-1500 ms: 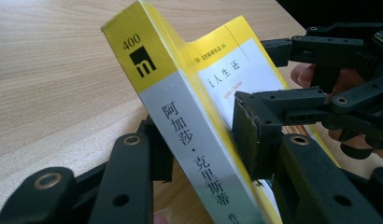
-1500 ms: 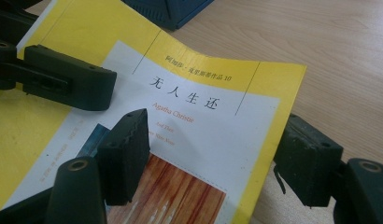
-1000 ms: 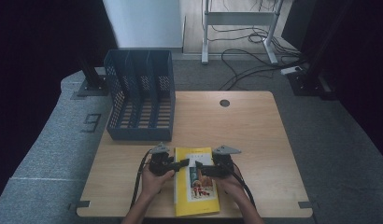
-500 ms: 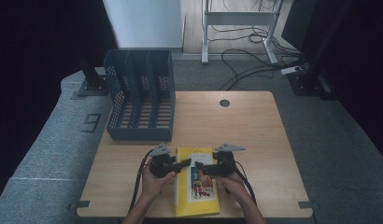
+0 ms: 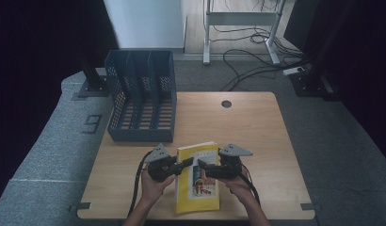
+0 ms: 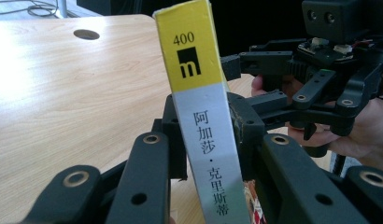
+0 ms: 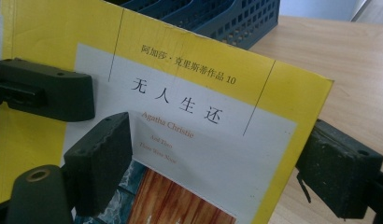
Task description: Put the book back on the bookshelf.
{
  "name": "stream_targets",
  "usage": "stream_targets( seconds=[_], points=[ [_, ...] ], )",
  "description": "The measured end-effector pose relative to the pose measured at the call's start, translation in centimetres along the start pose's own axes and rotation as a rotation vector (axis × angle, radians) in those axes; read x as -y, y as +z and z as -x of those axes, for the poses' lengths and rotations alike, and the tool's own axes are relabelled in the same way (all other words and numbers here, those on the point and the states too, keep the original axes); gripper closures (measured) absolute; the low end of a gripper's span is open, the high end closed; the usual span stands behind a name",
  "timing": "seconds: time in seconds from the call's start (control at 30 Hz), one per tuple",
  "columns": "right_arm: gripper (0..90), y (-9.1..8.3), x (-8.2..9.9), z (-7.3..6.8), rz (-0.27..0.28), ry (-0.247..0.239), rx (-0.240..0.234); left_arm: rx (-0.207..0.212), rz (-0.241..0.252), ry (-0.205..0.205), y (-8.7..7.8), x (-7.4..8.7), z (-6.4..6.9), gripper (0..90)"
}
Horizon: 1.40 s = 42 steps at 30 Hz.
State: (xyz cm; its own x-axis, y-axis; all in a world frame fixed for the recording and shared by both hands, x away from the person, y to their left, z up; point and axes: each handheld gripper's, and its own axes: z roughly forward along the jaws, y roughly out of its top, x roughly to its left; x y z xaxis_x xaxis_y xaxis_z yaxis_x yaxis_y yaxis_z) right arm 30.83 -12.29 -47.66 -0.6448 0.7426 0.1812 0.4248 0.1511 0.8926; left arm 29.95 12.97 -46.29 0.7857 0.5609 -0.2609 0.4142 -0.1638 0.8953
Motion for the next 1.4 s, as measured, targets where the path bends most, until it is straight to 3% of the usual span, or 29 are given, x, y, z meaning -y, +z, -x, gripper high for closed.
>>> stream_targets(
  seconds=[0.47, 0.77, 1.0, 1.1, 1.3, 1.4],
  points=[
    [15.9, 0.1, 0.2, 0.2, 0.008, -0.011, -0.020, -0.003, -0.018, -0.018, 0.0, -0.1, -0.1, 71.8],
    [16.0, -0.1, 0.1, 0.1, 0.011, -0.018, -0.031, -0.008, -0.025, -0.001, -0.2, -0.3, 0.3, 71.7],
    [17.8, -1.1, -0.7, -1.2, 0.059, -0.096, -0.047, 0.005, -0.021, 0.024, -0.3, -0.7, 1.4, 71.0],
    [17.9, -1.4, -0.9, -1.6, 0.065, -0.125, -0.030, 0.013, -0.018, 0.027, -0.4, -0.7, 1.4, 71.6],
    [20.7, -1.6, -0.9, -1.2, 0.087, -0.113, -0.036, 0.018, -0.014, 0.031, -0.4, -0.6, 1.4, 72.6],
    [20.4, -1.6, -0.7, -0.8, 0.086, -0.088, -0.060, 0.056, -0.001, -0.005, -0.5, -0.6, 0.9, 73.5]
  ],
)
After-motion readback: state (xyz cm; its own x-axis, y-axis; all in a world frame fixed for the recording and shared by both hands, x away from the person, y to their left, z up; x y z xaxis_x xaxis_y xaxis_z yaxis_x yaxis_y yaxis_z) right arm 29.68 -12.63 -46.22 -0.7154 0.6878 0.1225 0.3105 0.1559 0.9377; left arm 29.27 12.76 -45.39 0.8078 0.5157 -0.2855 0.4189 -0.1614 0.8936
